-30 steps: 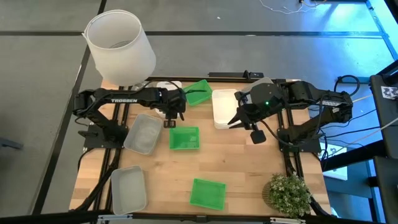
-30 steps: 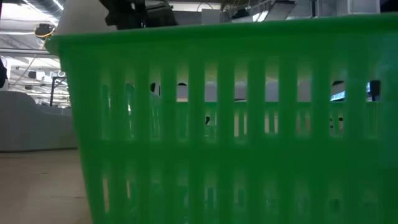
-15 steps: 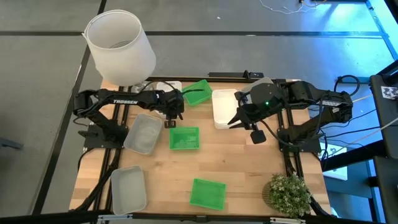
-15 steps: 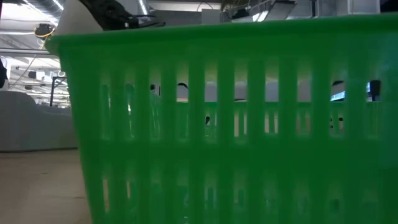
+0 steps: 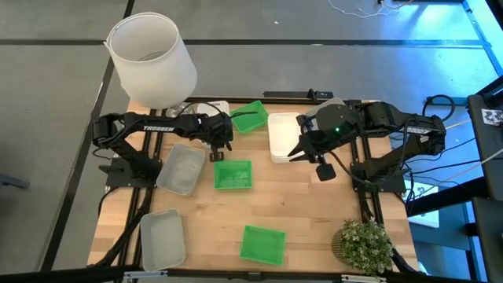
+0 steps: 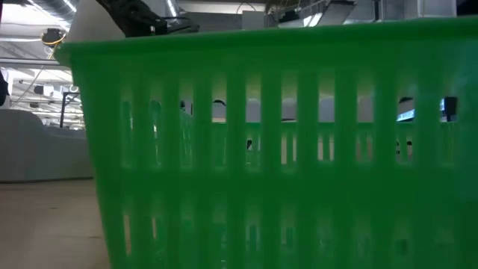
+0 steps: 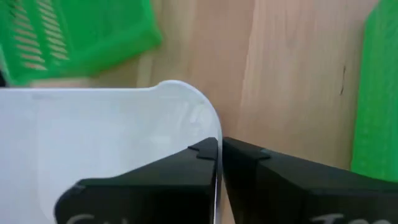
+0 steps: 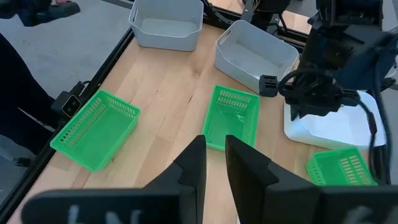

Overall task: Stack baskets by color
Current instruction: Stack the left white bin on top of the right white bin

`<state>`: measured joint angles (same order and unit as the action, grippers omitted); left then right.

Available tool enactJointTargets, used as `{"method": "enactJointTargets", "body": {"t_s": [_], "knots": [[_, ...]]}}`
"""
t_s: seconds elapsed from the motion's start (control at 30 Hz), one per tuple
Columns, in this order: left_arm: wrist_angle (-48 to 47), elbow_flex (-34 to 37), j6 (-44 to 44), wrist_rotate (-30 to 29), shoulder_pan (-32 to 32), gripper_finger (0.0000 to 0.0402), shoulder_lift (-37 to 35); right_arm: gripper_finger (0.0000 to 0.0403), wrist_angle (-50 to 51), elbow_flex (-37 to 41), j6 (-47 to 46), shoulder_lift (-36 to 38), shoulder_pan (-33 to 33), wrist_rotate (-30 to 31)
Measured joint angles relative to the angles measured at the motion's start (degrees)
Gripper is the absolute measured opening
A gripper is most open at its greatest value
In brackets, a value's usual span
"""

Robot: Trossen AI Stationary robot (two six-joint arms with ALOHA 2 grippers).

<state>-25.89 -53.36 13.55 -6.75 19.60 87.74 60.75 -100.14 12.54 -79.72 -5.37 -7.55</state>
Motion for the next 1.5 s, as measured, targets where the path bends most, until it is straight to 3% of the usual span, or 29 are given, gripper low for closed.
{"method": "enactJointTargets", "body": {"t_s": [0.53,0.7,0.83,1.1,1.3,1.5], "knots": [[-25.7,-28.7,-2.4,-8.5,-8.0,0.0,0.0,0.0062,1.8,0.0,0.1,1.4,-0.1,0.0],[-28.3,-36.2,-3.5,-8.8,-12.2,0.0,0.0,0.0062,1.8,0.0,0.0,3.7,-1.2,0.0],[-27.0,-40.3,-4.5,-8.6,-16.3,0.0,0.0,0.0062,1.8,0.0,-0.1,5.3,-2.0,0.0],[-14.6,-42.1,-4.7,-5.9,-22.4,0.0,0.3,0.0062,1.9,0.0,-0.1,6.4,-2.1,0.0],[-1.1,-42.1,-5.7,-4.1,-22.4,0.0,5.7,0.0062,2.6,0.0,-0.1,6.4,-2.1,0.0],[3.6,-42.0,-5.5,-2.5,-20.8,0.0,11.6,0.0062,3.5,0.0,-0.1,6.6,-2.1,0.0]]}}
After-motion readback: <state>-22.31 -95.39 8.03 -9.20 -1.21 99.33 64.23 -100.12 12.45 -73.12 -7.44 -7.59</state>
